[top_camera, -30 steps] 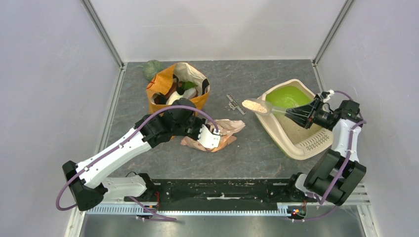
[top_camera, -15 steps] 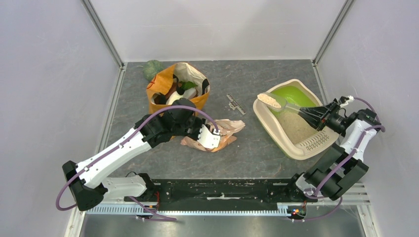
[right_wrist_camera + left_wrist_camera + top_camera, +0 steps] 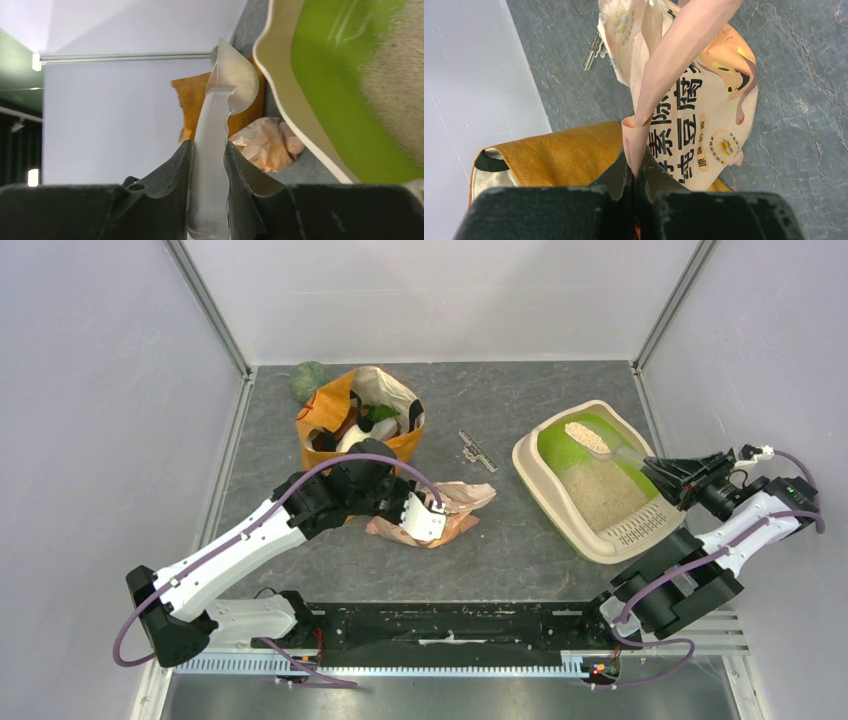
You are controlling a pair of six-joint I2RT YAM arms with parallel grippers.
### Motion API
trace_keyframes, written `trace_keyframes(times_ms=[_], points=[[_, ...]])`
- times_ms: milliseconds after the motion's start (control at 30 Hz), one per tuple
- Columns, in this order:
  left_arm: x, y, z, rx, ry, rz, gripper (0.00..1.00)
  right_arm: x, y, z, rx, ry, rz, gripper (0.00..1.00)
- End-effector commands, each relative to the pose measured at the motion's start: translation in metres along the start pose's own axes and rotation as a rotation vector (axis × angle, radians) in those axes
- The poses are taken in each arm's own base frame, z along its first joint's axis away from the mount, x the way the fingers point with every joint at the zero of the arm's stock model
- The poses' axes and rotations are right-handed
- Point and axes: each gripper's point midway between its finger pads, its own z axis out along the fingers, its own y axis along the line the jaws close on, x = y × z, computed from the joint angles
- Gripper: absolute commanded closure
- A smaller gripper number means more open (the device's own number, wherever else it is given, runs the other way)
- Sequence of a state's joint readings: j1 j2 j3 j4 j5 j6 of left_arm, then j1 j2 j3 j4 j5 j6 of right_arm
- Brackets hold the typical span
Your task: Fill the litter box with clean litter
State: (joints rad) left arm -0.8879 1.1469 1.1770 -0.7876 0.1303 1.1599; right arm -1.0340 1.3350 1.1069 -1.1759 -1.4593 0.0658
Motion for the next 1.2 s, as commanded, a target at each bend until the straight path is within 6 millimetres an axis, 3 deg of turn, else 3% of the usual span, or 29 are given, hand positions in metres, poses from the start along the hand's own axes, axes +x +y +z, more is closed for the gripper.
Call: trace_keyframes(times_ms=[0, 300, 633, 767, 967, 1067, 1167], points=[[-0.012, 0.012, -0.014, -0.051, -0.043, 0.011, 0.98, 0.0, -0.005, -0.009, 0.143, 0.005, -0.106, 1.0], [-0.012, 0.009, -0.009, -0.049, -0.053, 0.016, 0.98, -0.011, -0.026, -0.034, 0.474, -0.023, -0.381, 1.0], [-0.013, 0.011, -0.009, -0.054, -0.061, 0.028, 0.98, -0.022, -0.033, -0.014, 0.748, 0.202, -0.67, 1.0], [-0.013, 0.011, -0.008, -0.057, -0.064, 0.027, 0.98, -0.04, -0.011, -0.006, 0.822, 0.237, -0.929, 1.0], [-0.012, 0.01, -0.008, -0.057, -0.058, 0.036, 0.98, -0.051, 0.008, -0.007, 0.84, 0.228, -1.053, 1.0], [-0.01, 0.01, -0.008, -0.061, -0.05, 0.035, 0.98, -0.036, 0.029, 0.004, 0.724, 0.232, -1.051, 1.0], [-0.009, 0.008, -0.009, -0.061, -0.046, 0.03, 0.98, 0.007, 0.057, 0.022, 0.484, 0.315, -0.941, 1.0]])
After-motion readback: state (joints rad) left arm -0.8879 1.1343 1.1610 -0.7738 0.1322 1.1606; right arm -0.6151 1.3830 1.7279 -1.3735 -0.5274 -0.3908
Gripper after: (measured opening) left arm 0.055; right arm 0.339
